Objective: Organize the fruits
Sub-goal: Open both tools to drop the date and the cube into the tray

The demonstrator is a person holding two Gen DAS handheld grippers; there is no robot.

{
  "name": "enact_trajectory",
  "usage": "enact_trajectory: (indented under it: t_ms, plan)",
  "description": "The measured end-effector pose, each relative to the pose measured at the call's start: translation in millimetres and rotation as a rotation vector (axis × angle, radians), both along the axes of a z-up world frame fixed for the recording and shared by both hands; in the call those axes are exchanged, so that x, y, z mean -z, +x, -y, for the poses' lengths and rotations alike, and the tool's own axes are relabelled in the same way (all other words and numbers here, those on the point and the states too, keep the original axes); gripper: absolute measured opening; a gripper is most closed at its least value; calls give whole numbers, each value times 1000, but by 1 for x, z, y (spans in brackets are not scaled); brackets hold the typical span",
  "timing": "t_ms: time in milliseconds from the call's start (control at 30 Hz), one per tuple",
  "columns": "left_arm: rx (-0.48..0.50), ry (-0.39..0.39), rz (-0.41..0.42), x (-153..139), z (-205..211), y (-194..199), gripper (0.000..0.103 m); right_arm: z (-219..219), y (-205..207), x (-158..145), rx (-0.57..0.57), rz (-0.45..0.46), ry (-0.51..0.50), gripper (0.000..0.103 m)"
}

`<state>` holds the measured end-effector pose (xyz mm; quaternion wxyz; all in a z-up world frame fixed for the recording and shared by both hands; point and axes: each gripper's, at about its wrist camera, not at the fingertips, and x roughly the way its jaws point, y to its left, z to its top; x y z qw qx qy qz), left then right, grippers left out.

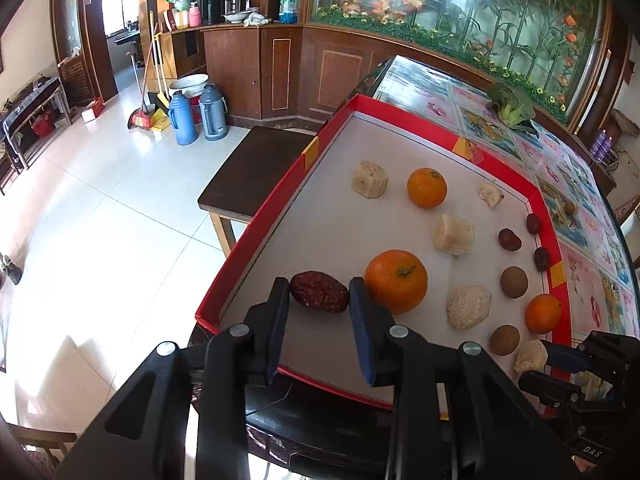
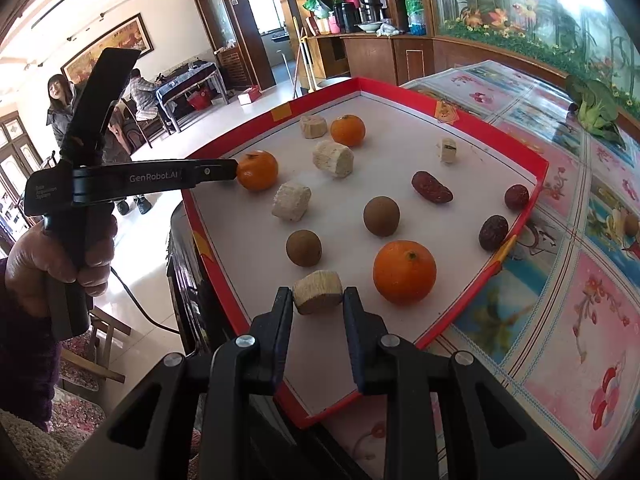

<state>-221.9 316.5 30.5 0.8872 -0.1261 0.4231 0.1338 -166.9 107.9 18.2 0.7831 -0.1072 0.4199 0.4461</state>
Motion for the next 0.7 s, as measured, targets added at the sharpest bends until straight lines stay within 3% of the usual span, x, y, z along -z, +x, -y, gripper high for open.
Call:
enact_trajectory:
  t_ms: [100, 233, 500, 700]
  plan:
    - [-5, -5, -1, -2, 0, 0, 36, 3, 2, -2, -1, -18, 5, 27]
    - [-28, 39, 22, -11, 4, -6, 62, 12, 3, -10, 3, -25, 54, 30]
    - [0, 115, 103, -41, 26, -12, 75, 35, 10, -31, 45, 6, 131, 34]
    - [137, 116, 124, -51, 74, 3, 80, 70, 32, -36, 153, 5, 162, 34]
